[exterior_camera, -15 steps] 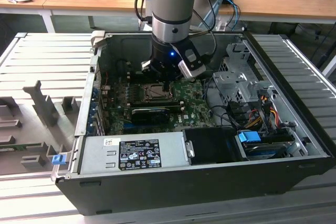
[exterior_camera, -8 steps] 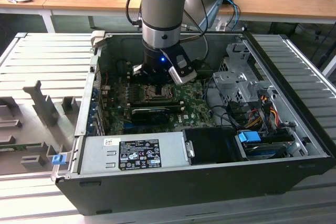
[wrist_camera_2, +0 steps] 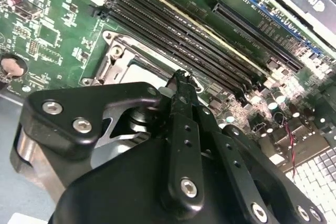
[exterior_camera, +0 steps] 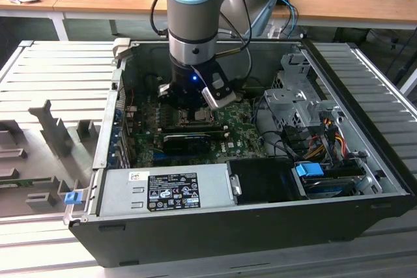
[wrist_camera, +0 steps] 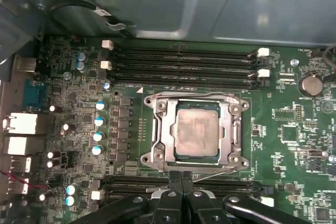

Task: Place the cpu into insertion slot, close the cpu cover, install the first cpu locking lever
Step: 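Install the first cpu locking lever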

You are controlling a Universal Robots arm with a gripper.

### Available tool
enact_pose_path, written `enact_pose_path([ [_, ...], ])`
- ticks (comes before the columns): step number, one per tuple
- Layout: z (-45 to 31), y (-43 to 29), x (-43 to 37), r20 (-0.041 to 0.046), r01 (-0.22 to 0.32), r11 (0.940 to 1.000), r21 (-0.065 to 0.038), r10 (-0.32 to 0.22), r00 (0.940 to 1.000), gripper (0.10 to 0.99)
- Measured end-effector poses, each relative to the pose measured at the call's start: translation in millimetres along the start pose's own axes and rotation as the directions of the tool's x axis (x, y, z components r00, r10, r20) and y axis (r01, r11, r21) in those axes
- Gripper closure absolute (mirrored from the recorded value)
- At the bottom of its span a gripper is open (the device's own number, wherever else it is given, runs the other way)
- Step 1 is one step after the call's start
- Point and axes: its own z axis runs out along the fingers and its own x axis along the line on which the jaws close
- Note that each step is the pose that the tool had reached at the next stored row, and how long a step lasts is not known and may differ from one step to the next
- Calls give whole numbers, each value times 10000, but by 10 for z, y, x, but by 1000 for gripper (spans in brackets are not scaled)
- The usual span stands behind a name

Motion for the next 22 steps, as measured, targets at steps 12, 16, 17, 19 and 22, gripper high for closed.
enact_pose_path([
  [12,166,-98,127,17,-2,9992,-390,3,10000,980],
  [16,188,-130,151,29,-6,9978,-658,8,10000,980],
  [17,190,-144,158,32,-7,9974,-722,9,10000,980],
  [19,206,-215,199,44,-10,9951,-990,14,10000,980],
  [22,231,-241,220,51,-14,9935,-1140,19,10000,980],
])
